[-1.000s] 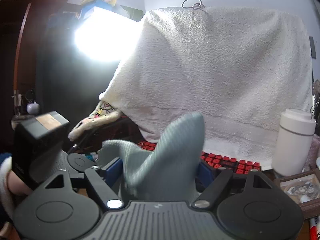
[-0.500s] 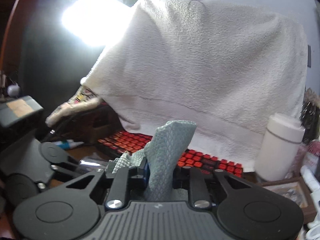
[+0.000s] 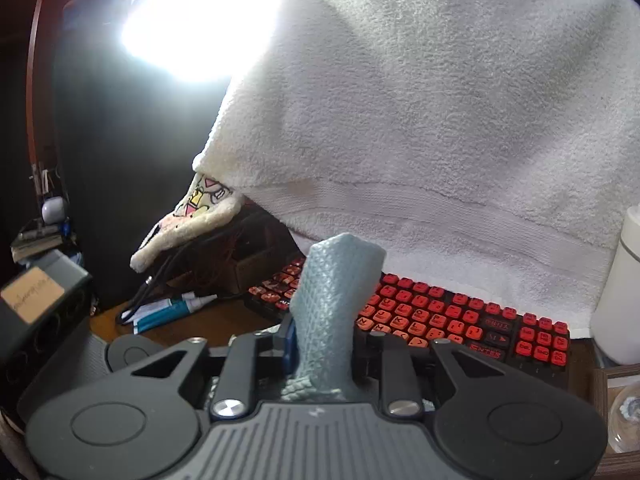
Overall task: Clean container
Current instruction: 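Bring the cloth over the jug's rim with the right tool, then rub the cloth along the jug's rim with the right tool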
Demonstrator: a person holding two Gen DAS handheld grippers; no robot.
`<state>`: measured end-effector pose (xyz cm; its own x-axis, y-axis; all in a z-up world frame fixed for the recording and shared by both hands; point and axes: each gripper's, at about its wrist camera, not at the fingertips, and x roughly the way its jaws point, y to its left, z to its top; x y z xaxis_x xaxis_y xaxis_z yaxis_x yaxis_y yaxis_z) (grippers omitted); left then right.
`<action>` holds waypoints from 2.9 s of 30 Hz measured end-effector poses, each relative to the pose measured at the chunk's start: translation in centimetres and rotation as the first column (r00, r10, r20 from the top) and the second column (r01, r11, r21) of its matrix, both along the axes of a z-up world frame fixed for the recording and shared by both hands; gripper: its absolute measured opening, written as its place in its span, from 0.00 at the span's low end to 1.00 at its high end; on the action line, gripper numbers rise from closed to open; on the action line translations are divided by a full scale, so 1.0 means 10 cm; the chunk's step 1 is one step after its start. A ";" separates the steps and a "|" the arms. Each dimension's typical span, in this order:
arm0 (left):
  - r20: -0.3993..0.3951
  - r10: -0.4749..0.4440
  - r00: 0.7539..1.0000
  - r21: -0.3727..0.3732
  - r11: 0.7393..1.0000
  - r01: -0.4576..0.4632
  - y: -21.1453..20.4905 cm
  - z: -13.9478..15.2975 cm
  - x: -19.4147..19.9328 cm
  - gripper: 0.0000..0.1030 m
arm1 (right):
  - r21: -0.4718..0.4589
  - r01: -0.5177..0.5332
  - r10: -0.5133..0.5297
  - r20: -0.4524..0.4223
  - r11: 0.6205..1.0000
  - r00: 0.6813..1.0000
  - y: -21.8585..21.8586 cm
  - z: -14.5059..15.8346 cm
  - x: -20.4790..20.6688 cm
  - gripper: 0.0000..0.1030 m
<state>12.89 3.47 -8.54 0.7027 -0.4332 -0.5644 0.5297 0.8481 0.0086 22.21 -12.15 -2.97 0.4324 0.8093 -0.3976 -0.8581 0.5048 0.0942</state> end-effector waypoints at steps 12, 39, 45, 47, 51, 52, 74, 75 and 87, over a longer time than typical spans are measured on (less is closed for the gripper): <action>0.000 0.000 1.000 -0.001 1.000 0.000 -0.03 0.02 -0.08 0.46 | 0.181 -0.011 -0.016 0.150 0.983 0.988 -0.44 0.30 -0.15 0.68; -0.002 0.001 1.000 -0.002 1.000 -0.001 0.05 -0.01 0.04 0.46 | 0.043 -0.072 0.064 0.159 0.996 0.985 -0.44 -0.11 -0.17 0.55; -0.003 0.001 1.000 -0.003 1.000 -0.001 0.04 -0.01 0.04 0.46 | 0.044 -0.044 0.037 0.153 0.998 0.987 -0.43 -0.14 -0.15 0.55; -0.002 0.002 1.000 -0.002 1.000 -0.002 0.05 -0.01 0.04 0.46 | 0.045 -0.030 0.023 0.151 0.999 0.988 -0.43 -0.15 -0.15 0.55; -0.003 0.002 1.000 -0.003 1.000 -0.002 0.05 -0.01 0.05 0.46 | 0.062 0.003 -0.012 0.146 0.998 0.989 -0.42 -0.17 -0.15 0.55; -0.003 0.001 1.000 -0.004 1.000 -0.001 0.04 -0.02 0.06 0.46 | 0.066 0.010 -0.019 0.140 0.998 0.990 -0.42 -0.18 -0.15 0.55; 0.000 -0.009 1.000 0.003 1.000 0.009 0.03 -0.02 0.05 0.47 | 0.170 0.177 -0.178 -0.005 0.969 0.984 -0.56 -0.26 -0.12 0.33; 0.000 -0.008 1.000 0.003 1.000 0.008 0.03 -0.02 0.05 0.47 | 0.172 0.179 -0.182 0.001 0.969 0.983 -0.55 -0.26 -0.15 0.33; -0.001 -0.007 1.000 0.001 1.000 0.007 0.03 -0.02 0.07 0.47 | 0.173 0.005 -0.020 0.085 0.985 0.996 -0.24 -0.23 -0.61 0.33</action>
